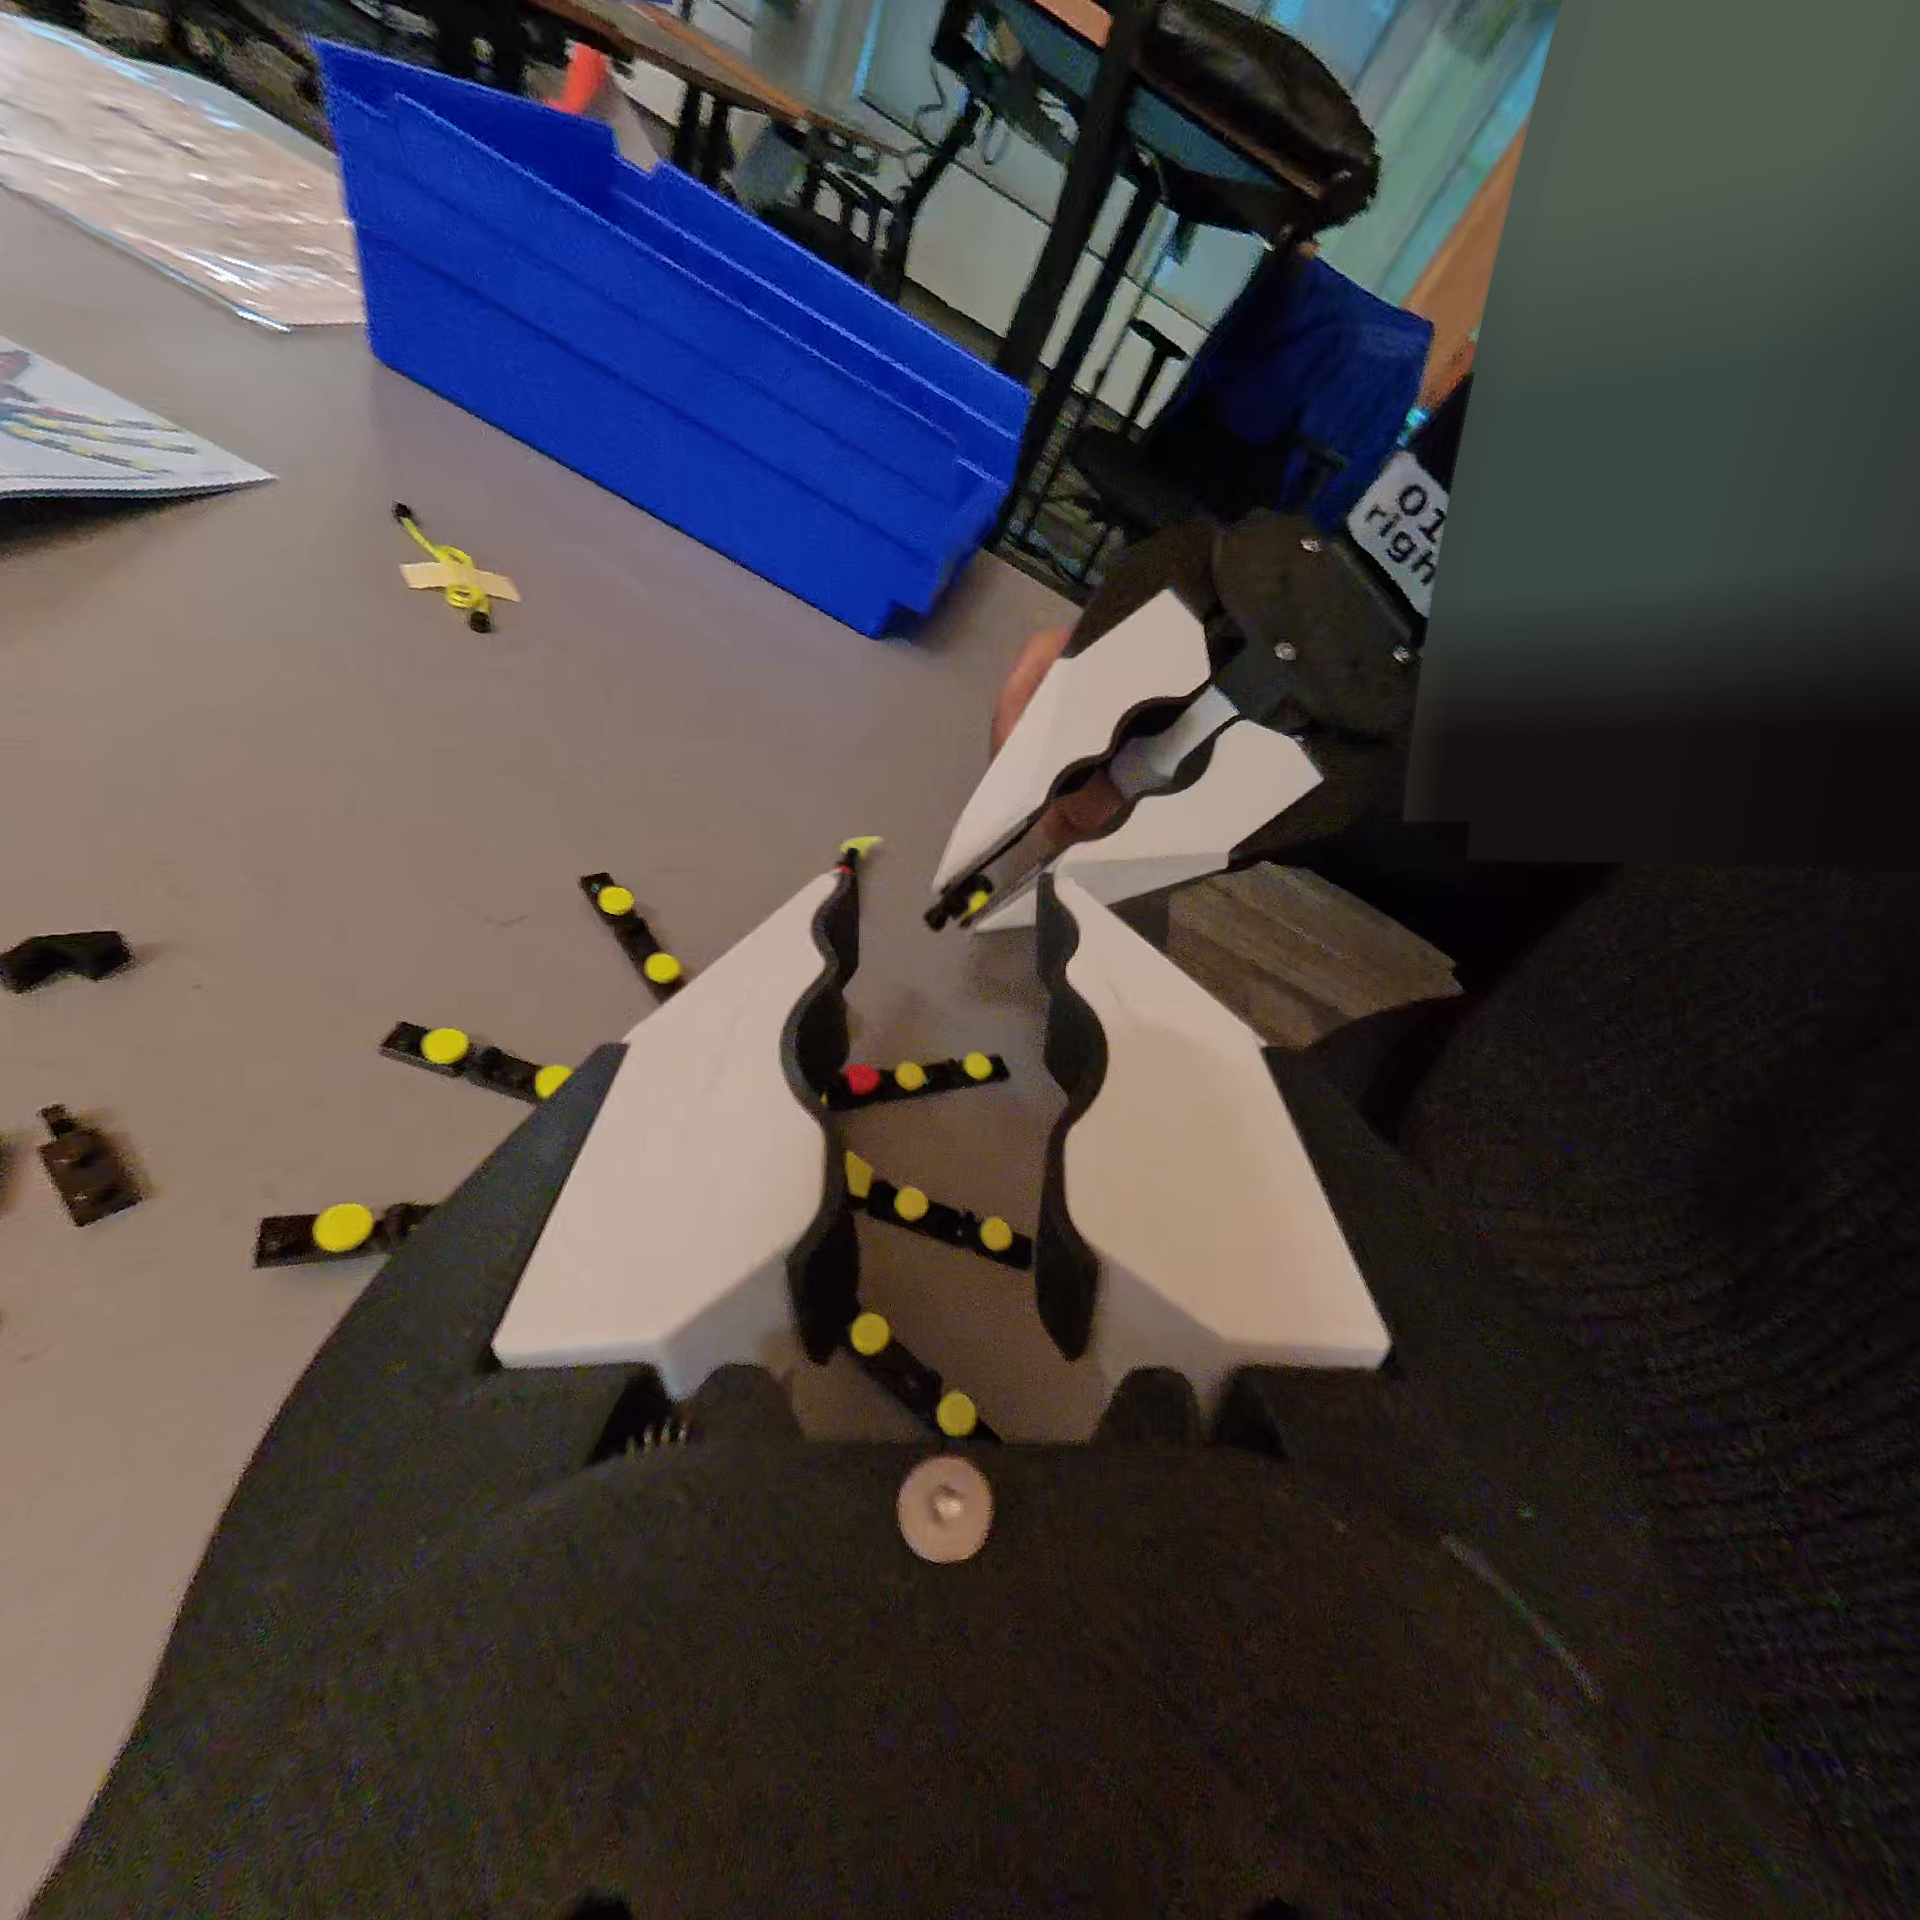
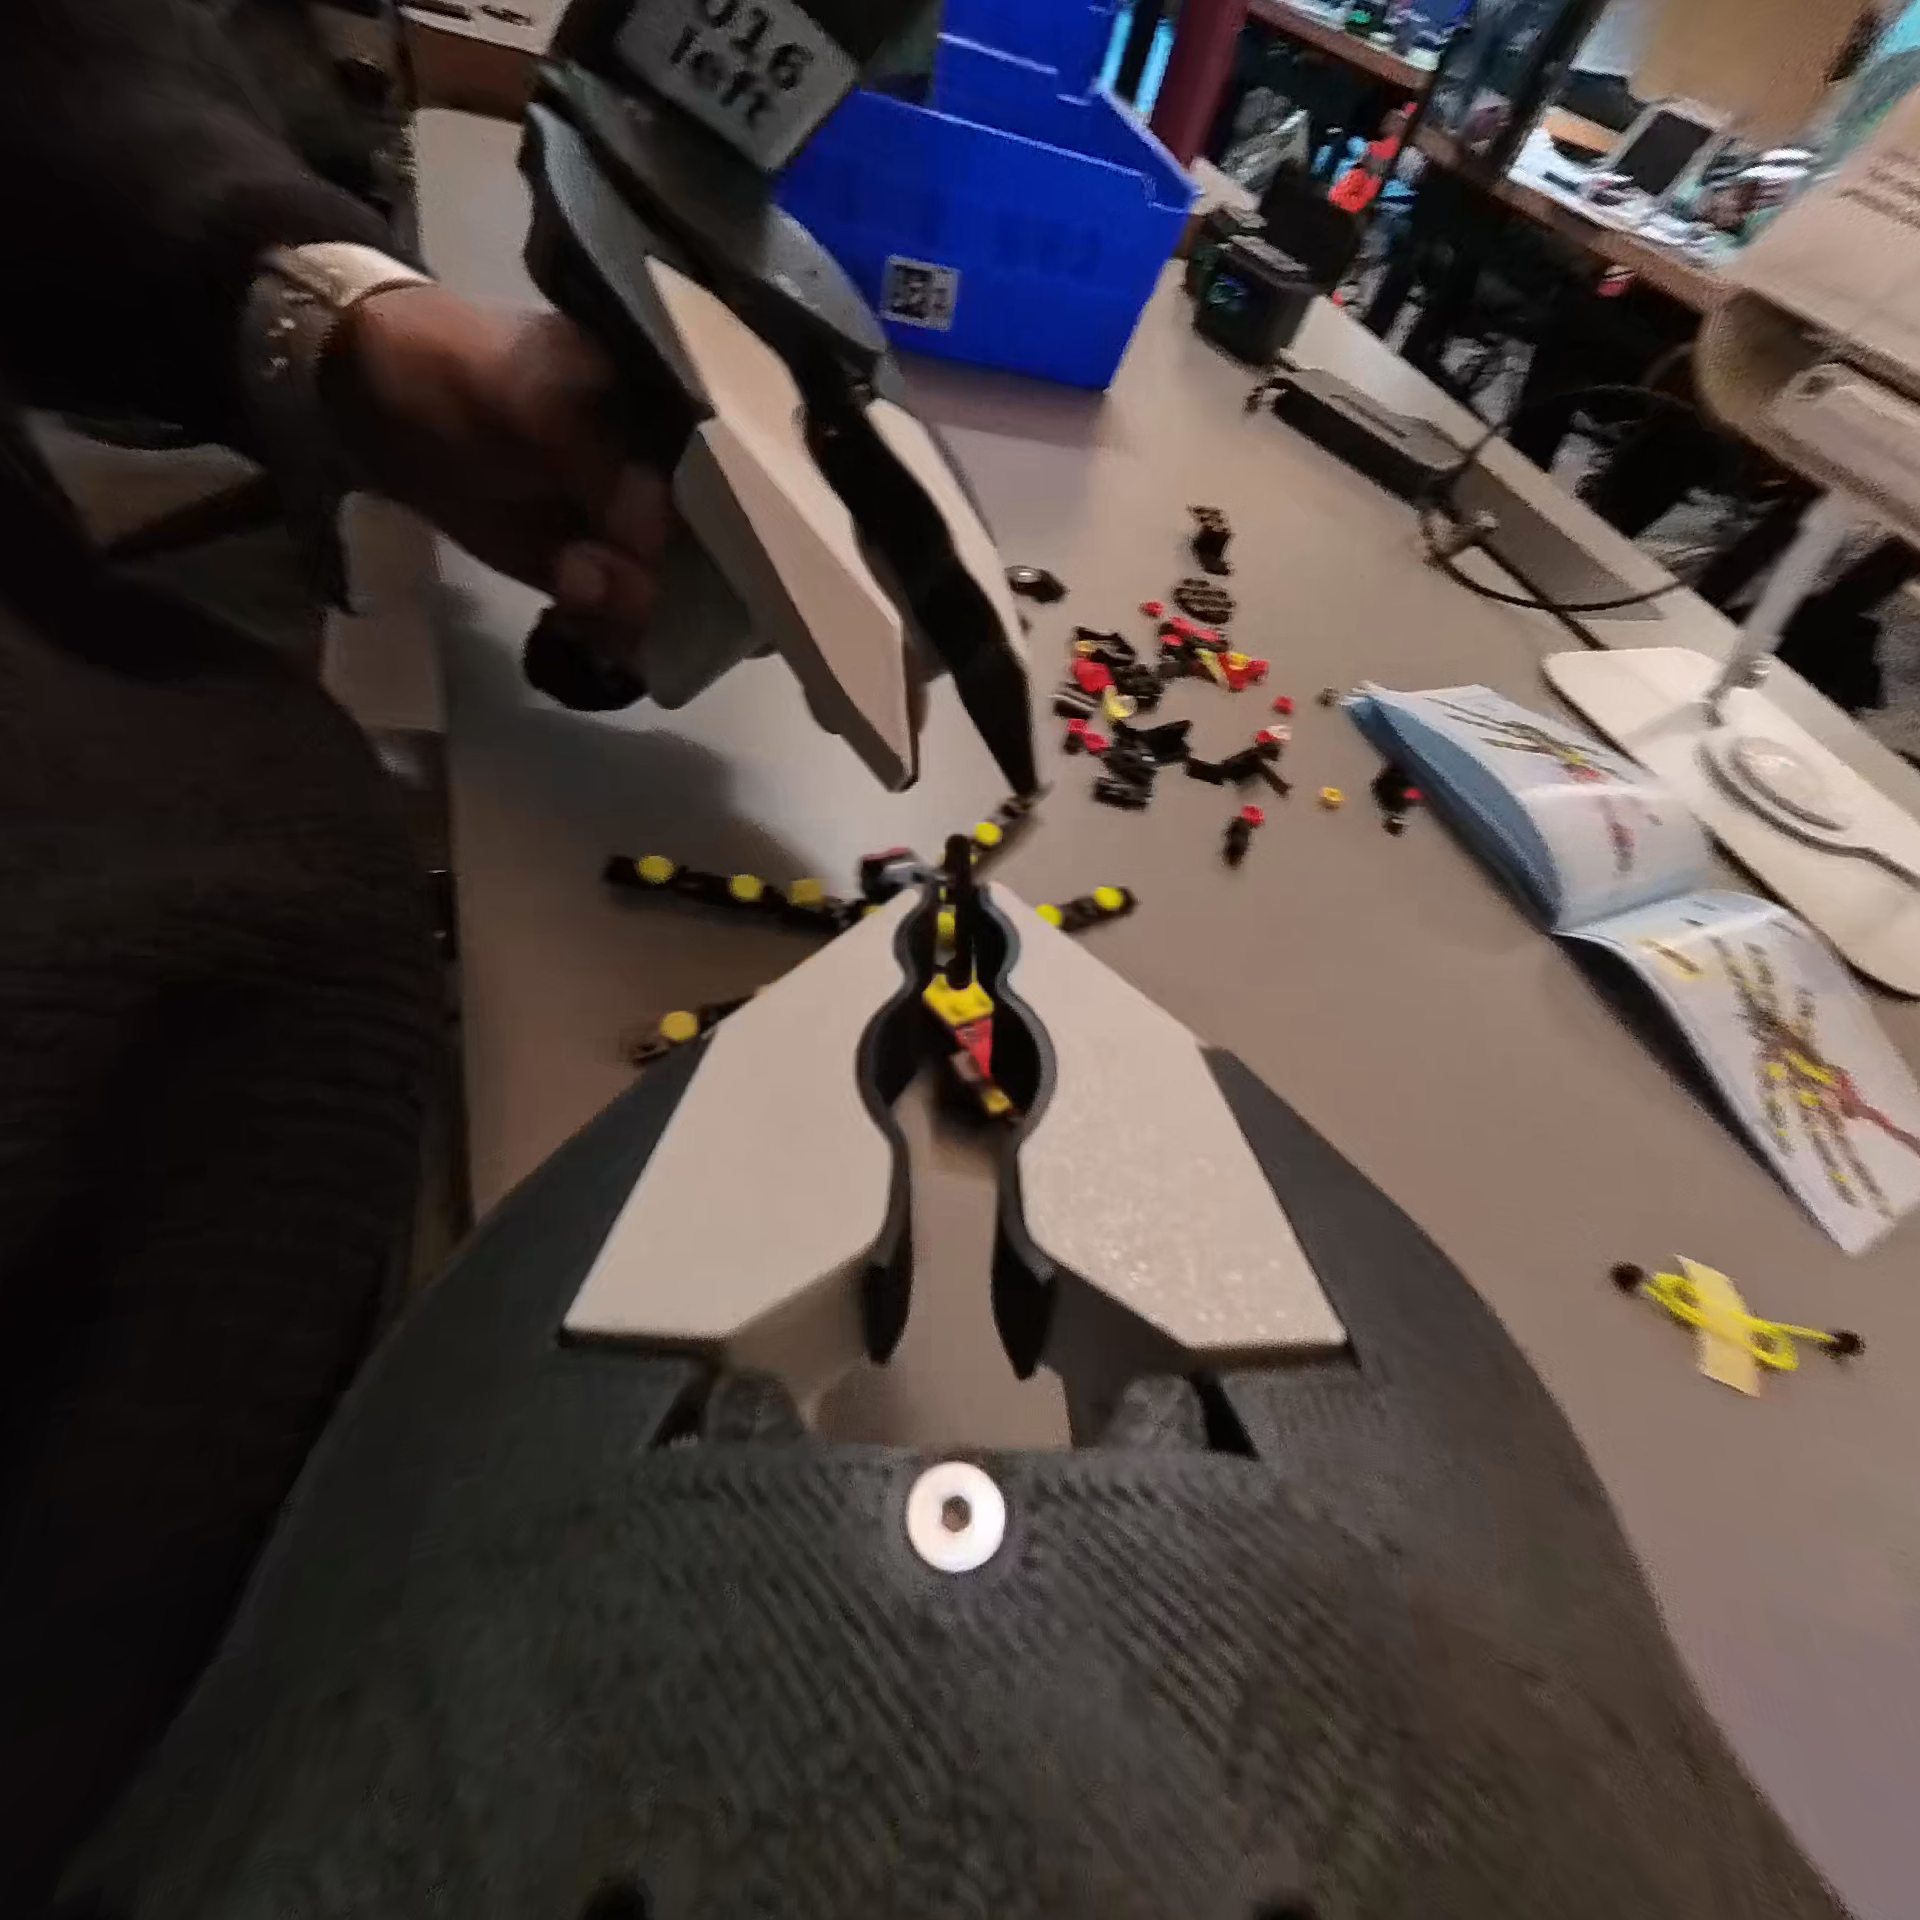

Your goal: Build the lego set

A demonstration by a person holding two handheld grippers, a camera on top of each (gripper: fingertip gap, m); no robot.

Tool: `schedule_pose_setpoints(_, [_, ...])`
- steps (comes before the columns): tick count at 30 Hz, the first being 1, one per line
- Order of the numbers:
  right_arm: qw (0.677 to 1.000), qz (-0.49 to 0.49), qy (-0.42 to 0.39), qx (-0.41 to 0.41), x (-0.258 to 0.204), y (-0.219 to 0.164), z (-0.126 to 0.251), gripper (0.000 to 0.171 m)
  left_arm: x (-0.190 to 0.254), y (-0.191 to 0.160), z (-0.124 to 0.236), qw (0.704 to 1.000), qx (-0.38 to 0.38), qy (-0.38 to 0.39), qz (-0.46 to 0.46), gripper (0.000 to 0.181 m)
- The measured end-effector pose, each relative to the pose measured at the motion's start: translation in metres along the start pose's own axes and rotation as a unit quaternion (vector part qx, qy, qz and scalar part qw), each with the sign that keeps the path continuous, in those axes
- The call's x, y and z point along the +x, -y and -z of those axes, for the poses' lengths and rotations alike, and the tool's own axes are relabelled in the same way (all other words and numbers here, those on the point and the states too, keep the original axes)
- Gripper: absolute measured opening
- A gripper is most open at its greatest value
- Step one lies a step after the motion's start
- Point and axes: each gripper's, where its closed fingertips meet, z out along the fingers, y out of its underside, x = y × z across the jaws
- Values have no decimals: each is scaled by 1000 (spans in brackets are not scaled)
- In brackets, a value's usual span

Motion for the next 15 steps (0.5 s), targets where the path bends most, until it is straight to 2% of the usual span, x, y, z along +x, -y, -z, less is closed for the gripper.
schedule_pose_setpoints(3, [998,-29,60,15,-22,5,-1,4,11,-9,1,999,-22,-22,-10,33])
schedule_pose_setpoints(6, [986,-106,121,35,-35,11,1,4,18,-15,1,999,-32,-35,-9,31])
schedule_pose_setpoints(15, [969,-186,159,37,-27,11,4,4,18,-13,-1,998,-27,-59,14,27])
